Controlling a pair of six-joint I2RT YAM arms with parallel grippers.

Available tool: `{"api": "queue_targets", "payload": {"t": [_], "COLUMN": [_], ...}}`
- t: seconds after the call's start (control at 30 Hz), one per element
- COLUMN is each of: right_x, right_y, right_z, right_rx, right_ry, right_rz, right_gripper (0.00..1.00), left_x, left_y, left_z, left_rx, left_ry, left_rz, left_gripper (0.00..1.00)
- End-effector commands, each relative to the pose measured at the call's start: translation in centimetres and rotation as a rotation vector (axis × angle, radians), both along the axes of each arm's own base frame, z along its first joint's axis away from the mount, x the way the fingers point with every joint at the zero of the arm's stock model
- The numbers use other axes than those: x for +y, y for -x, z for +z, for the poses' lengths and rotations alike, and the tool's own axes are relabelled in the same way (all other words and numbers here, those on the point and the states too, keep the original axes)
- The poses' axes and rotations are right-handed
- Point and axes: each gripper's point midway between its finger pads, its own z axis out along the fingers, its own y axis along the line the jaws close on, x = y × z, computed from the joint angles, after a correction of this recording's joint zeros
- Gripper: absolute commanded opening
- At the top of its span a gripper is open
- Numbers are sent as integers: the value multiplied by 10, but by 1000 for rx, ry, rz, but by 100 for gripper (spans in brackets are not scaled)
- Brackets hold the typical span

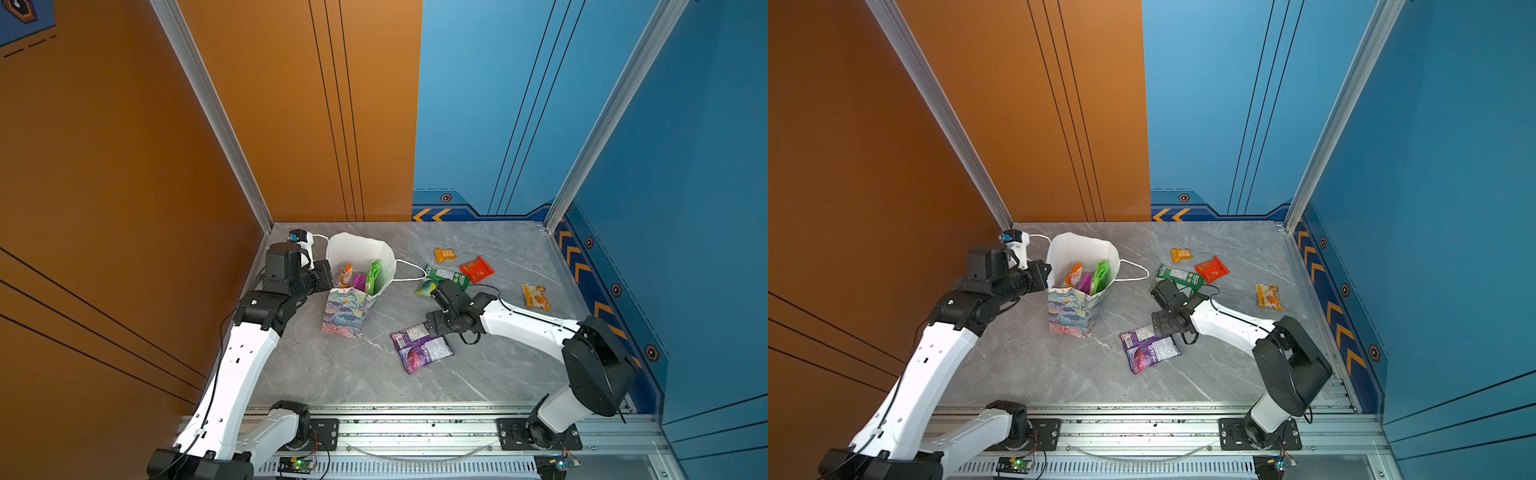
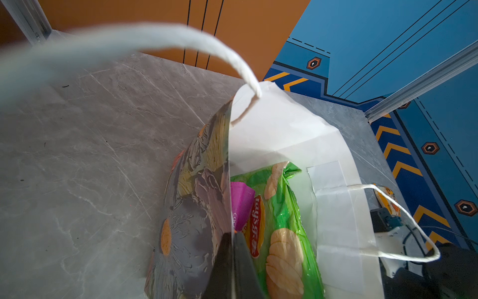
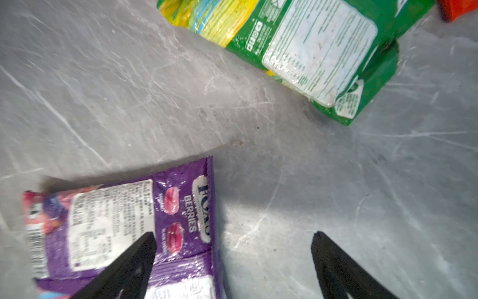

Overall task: Place the snacks into the paper bag
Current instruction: 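Move the right gripper down toward the purple FOX'S Berries bag, then close the right gripper on the edge of the purple FOX'S Berries bag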

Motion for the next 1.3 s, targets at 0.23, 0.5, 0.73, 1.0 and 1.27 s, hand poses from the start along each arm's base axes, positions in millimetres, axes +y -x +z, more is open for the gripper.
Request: {"api": "queue_targets", "payload": {"t": [0.23, 0.5, 0.73, 1.0, 1.27], "right_x": [10, 15, 16, 14, 3], "right_y": [12, 19, 27, 28, 17], "right_z": [-19, -35, -49, -50, -33], "right_rx": [136, 196, 244, 239, 174], "right_ry": [-216, -215, -207, -215, -245], "right_rz": [-51, -19, -16, -43, -131], "right_gripper": [88, 70, 57, 33, 4], "left_x": [2, 2, 2, 1, 2], "left_y": [-2, -1, -2, -2, -2], "left_z": [8, 10, 8, 8, 8], "left_rx": [-38, -43, -39, -39, -38], "left_ry": [11, 9, 10, 8, 6], "left_rz": [5, 5, 6, 3, 6], "left_gripper": [0, 0, 0, 0, 0]}}
